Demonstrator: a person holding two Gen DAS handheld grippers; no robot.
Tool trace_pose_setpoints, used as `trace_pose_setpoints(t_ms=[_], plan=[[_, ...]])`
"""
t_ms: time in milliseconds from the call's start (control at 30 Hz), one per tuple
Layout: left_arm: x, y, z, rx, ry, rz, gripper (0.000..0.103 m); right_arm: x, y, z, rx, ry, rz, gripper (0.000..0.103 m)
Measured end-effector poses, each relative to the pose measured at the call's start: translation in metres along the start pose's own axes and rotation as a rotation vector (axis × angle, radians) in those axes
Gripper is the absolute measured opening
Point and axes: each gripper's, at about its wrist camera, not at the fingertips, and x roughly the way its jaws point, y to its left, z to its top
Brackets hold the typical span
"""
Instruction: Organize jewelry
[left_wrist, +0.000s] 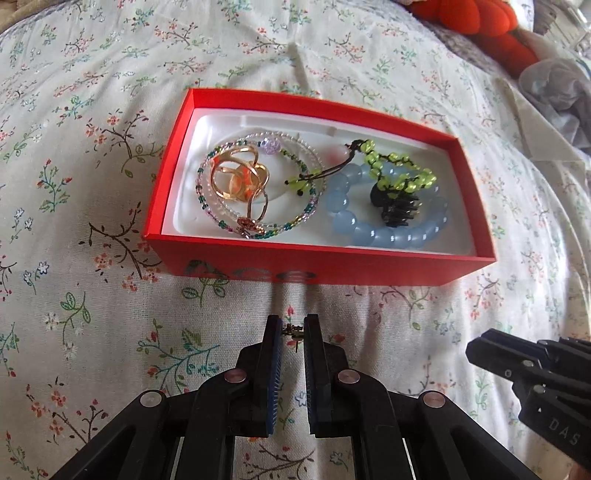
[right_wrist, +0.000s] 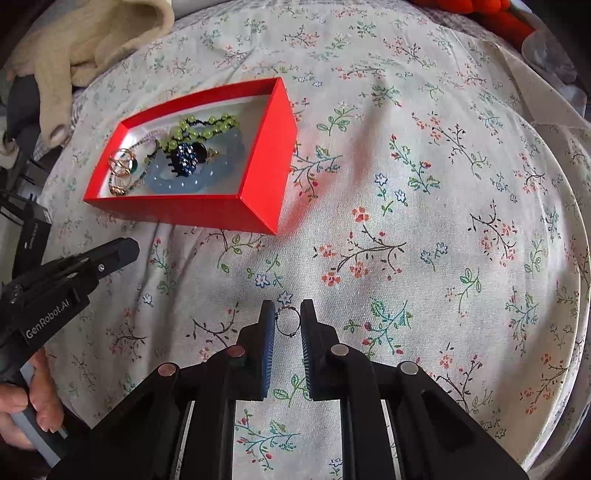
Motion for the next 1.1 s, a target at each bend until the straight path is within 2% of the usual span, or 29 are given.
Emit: trace_pose_setpoints(t_ms=[300, 600, 967, 1100], plan=[[-0.032, 0.001, 0.01, -0.002, -0.093, -0.058, 0.006, -0.036, -0.004, 0.001, 0.047, -0.09, 0.063, 0.015], [-0.032, 0.007, 0.026, -0.028, -0.153, -0.088, 0.006, -0.037, 0.01, 0.019, 0.06, -0.128, 0.091, 0.015], [-0.013, 0.009, 0.04, -0.051, -0.125, -0.11, 0.008, -0.033, 0.012, 0.035, 0.105, -0.154, 0.101, 0.015], [-0.017, 0.007, 0.038, -0.042, -0.136, -0.104, 0.028, -0.033, 0.014, 0.039, 0.116, -0.167, 0.087, 0.015]])
